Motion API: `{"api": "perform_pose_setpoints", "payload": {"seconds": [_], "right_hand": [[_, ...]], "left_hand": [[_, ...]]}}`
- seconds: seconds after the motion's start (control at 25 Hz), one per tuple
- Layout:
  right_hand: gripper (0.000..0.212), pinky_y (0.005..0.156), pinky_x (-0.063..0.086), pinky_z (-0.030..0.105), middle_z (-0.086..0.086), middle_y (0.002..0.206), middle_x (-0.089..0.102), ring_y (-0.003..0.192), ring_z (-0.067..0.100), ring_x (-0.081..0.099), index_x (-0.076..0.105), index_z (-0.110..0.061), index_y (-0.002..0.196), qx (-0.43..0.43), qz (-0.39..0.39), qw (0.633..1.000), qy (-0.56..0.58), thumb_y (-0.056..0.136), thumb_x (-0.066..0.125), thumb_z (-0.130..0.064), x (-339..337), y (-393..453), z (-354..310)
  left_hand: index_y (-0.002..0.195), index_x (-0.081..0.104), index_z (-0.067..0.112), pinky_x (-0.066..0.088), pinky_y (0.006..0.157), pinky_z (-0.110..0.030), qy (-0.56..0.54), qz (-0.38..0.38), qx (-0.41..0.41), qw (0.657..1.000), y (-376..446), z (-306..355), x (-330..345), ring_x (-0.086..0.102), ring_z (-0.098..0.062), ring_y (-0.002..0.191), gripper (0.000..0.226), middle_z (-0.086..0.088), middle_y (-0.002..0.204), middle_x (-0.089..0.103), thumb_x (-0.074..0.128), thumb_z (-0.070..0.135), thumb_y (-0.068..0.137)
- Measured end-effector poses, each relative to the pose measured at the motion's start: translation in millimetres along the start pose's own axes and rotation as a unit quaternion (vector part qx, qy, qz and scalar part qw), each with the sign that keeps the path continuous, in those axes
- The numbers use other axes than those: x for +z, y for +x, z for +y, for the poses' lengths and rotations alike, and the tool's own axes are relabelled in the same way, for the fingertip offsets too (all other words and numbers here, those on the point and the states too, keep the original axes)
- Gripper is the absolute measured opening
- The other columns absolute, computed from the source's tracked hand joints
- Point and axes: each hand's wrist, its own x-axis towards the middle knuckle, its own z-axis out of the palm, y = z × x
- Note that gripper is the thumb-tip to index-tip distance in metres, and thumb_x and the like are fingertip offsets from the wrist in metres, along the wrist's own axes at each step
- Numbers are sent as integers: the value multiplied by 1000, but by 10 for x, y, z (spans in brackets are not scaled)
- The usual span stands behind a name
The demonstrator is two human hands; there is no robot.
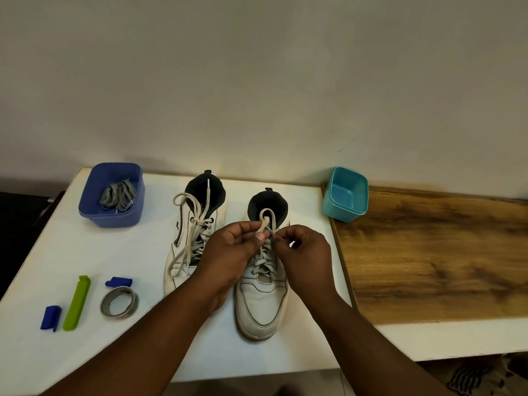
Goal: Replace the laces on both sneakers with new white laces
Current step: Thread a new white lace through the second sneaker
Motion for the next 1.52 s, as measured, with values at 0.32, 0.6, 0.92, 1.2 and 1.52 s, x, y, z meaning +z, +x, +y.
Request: {"api": "perform_pose_setpoints", "payload": {"seconds": [0.32,0.6,0.92,1.2,1.52], "right_hand": [[11,69,47,24,-9,83,67,79,5,62,69,-26,87,-7,-20,999,-34,96,65,-23,53,-19,-8],[18,77,60,32,6,106,76,88,17,73,62,-9,111,108,-116,919,361,109,46,-15,-88,3,-209],[17,64,48,25,-2,84,72,64,7,54,62,-15,103,172,-125,946,245,109,47,-19,-84,71,-19],[13,64,48,15,-9,79,70,69,-2,62,67,-16,103,34,-167,970,174,105,56,-10,-114,13,-34],[31,91,56,25,-12,103,77,102,8,71,77,-27,111,-93,-193,974,76,102,57,-4,-174,56,23]], "left_hand": [[105,72,18,55,69,-18,-21,-14,-13,1000,-31,32,-4,74,-9,92,15,-1,99,79,66,10,95],[109,67,14,55,65,-19,-79,3,-28,996,18,72,-9,72,-4,79,15,0,96,79,63,7,97],[106,71,18,50,63,-15,-22,67,-10,997,97,37,-52,64,-1,66,15,-3,95,76,61,9,99],[111,74,19,58,85,-26,123,-82,54,988,35,31,-146,74,-20,97,24,-5,96,78,70,5,92],[117,73,16,59,89,-27,93,-72,35,992,70,-10,-150,74,-18,101,35,-2,103,79,75,3,85]]}}
